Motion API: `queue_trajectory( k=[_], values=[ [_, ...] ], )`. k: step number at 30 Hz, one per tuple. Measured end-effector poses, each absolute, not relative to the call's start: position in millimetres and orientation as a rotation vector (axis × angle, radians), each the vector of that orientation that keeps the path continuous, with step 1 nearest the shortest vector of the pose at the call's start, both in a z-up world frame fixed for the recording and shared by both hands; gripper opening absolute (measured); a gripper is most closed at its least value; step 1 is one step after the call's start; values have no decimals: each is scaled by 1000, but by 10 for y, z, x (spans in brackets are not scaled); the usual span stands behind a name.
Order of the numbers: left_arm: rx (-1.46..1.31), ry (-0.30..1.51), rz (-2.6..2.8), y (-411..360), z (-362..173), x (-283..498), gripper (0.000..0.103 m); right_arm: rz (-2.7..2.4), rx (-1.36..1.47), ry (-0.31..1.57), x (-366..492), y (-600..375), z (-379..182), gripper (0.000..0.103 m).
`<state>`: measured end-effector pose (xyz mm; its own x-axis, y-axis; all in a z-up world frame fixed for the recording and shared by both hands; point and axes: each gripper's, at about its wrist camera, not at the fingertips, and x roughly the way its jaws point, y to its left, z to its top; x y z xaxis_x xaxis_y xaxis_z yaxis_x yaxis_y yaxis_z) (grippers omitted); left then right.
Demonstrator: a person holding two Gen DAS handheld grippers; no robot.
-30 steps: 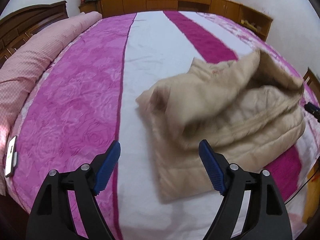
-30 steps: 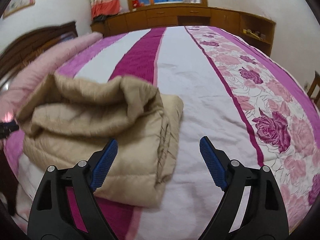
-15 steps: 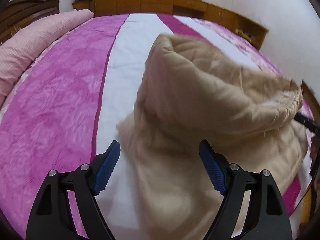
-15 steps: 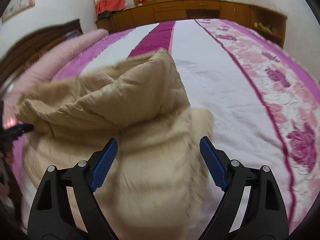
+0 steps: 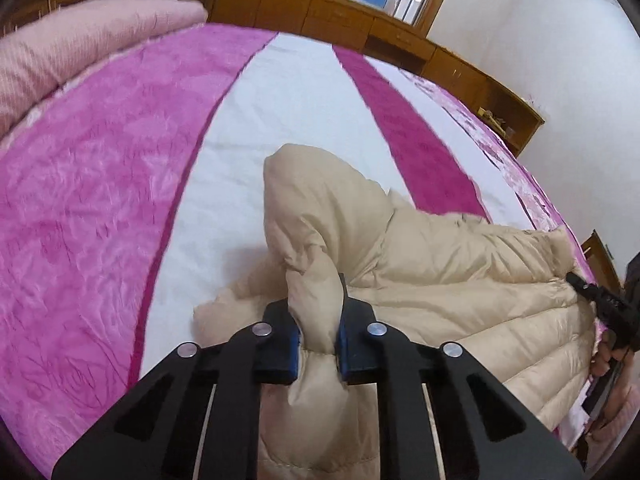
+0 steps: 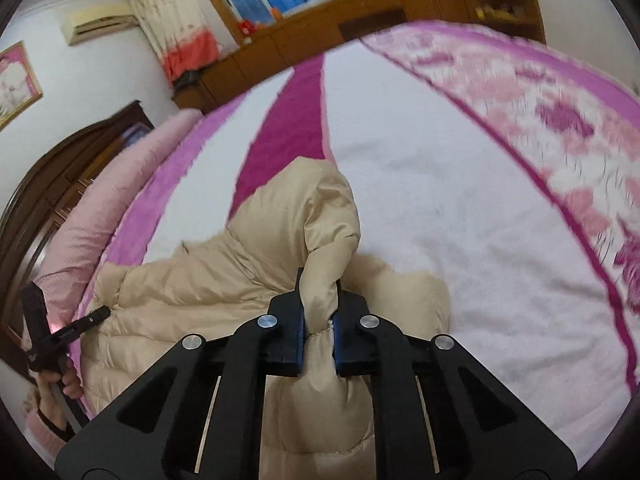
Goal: Fold large clothes
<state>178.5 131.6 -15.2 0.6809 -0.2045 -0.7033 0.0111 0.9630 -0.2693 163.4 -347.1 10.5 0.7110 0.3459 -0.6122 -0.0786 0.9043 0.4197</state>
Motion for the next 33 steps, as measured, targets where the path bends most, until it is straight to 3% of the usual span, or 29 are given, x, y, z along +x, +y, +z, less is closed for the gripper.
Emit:
queue_trajectory(
  k=[8, 18, 20, 21, 23, 25, 27, 33],
  values=[
    [-216, 854, -54, 1253, -241, 2170, 15, 133, 301, 768, 1887, -3312, 60, 11],
    [-197, 944, -1, 1243, -525, 2371, 29, 59, 283, 888, 2087, -3299, -368, 22],
    [-198, 942, 3, 1259, -458, 2319, 32, 65, 301, 891, 2051, -3331, -325, 30],
    [-198, 937, 5, 1265, -416, 2285, 39, 66, 310, 890, 2025, -3354, -288, 33],
    [-199, 926, 12, 1296, -336, 2208, 53, 74, 333, 869, 1905, -3413, -177, 54],
    [-214, 899, 4, 1344, -230, 2068, 60, 86, 354, 839, 1769, -3465, -59, 66],
    [-224, 892, -4, 1389, -162, 1923, 68, 93, 374, 821, 1608, -3534, 43, 71],
    [-268, 915, -17, 1495, -140, 1482, 74, 124, 436, 850, 1227, -3688, 49, 83]
  ],
)
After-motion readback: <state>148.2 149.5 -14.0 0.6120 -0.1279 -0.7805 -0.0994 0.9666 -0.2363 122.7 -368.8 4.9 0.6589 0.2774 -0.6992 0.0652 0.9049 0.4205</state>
